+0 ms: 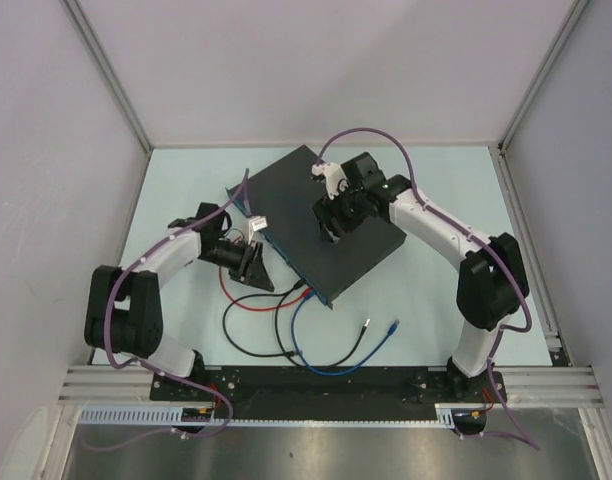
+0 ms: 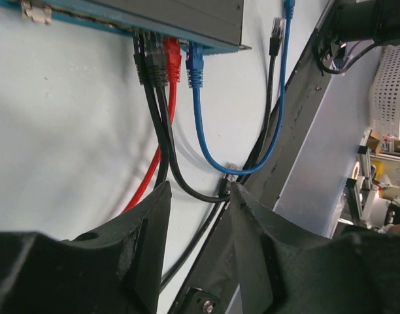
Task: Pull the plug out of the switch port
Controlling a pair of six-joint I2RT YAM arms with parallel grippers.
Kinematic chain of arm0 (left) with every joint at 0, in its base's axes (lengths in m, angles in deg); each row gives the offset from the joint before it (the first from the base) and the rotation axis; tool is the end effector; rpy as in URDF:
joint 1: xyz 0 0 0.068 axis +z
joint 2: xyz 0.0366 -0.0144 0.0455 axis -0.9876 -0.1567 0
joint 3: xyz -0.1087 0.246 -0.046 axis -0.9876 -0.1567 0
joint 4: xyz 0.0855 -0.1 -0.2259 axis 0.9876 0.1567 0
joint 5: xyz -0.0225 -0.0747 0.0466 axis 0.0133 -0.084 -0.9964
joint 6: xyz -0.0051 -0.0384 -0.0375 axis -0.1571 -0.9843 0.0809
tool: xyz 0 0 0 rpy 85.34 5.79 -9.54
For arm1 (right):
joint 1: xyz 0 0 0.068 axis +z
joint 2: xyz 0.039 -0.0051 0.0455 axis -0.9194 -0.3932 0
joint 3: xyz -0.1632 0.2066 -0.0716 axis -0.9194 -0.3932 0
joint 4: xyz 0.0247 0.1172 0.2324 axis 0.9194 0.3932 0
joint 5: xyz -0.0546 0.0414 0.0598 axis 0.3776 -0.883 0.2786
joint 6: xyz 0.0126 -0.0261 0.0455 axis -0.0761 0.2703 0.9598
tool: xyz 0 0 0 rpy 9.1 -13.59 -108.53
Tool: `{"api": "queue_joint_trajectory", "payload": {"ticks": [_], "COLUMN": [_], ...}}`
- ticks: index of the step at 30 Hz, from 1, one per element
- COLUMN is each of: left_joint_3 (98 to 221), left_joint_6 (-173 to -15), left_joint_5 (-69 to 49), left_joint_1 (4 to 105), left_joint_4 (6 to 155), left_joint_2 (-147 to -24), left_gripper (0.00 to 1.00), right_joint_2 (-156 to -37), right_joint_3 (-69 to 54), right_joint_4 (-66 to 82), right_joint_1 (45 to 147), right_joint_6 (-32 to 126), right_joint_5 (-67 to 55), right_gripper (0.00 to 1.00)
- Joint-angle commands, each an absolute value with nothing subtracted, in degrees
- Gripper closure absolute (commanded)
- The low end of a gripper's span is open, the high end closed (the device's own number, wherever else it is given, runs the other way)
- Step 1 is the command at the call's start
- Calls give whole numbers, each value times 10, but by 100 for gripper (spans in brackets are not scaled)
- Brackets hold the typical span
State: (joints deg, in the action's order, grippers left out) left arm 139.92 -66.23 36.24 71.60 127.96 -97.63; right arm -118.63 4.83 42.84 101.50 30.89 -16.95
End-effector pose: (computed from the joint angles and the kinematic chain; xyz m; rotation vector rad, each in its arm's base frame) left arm 0.2508 -0.0708 0.1922 0.6919 2.5327 -1.3288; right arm 0.3223 0.2368 0.2837 -1.0663 2.2376 0.5988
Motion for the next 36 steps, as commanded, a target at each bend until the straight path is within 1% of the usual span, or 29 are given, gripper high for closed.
{"api": "queue_joint_trajectory", "payload": {"ticks": [1, 4, 6, 10, 16, 17, 18, 19, 20, 22, 23, 24, 28, 29, 30, 32, 34, 36], "left_joint_3": [1394, 1407, 1402, 1400, 1410, 1408, 1396, 1388, 1383, 1376, 1378, 1392, 1425, 1430, 1437, 1434, 1423, 1418], "left_joint_6": [-677, -673, -683, -666, -670, -683, -719, -728, -726, -707, -699, -696, -691, -684, -684, -692, -722, -735], "left_joint_5": [374, 362, 356, 387, 357, 318, 297, 285, 312, 367, 387, 378, 370, 364, 345, 324, 279, 258], "left_joint_1": [711, 702, 695, 689, 685, 685, 686, 688, 690, 689, 685, 681, 667, 662, 659, 656, 656, 656], "left_joint_4": [1229, 1247, 1237, 1240, 1257, 1249, 1210, 1195, 1186, 1192, 1199, 1210, 1292, 1309, 1318, 1302, 1281, 1263], "left_joint_2": [-982, -1029, -1015, -986, -992, -992, -982, -956, -943, -919, -920, -925, -996, -1030, -1040, -1048, -1050, -1054], "left_gripper": [51, 53, 54, 56, 57, 56, 50, 50, 51, 60, 62, 63, 59, 56, 56, 56, 57, 55], "right_joint_2": [-1185, -1189, -1189, -1190, -1184, -1183, -1179, -1176, -1173, -1160, -1156, -1153, -1139, -1137, -1136, -1130, -1125, -1118], "right_joint_3": [38, 30, 25, 19, 13, 11, 10, 8, 3, -2, -5, -12, -23, -23, -22, -23, -28, -32], "right_joint_4": [456, 436, 423, 418, 415, 416, 417, 416, 416, 413, 413, 413, 414, 414, 413, 412, 408, 403], "right_joint_1": [1029, 1048, 1067, 1096, 1119, 1120, 1119, 1119, 1118, 1118, 1117, 1115, 1105, 1103, 1101, 1094, 1085, 1081], "right_joint_6": [316, 330, 334, 327, 311, 310, 308, 305, 303, 301, 302, 302, 304, 302, 300, 298, 294, 291], "right_joint_5": [-164, -138, -127, -122, -107, -106, -101, -100, -99, -94, -95, -99, -105, -104, -103, -97, -96, -94], "right_gripper": [21, 20, 20, 20, 19, 19, 19, 19, 19, 18, 18, 18, 18, 18, 18, 18, 18, 18]}}
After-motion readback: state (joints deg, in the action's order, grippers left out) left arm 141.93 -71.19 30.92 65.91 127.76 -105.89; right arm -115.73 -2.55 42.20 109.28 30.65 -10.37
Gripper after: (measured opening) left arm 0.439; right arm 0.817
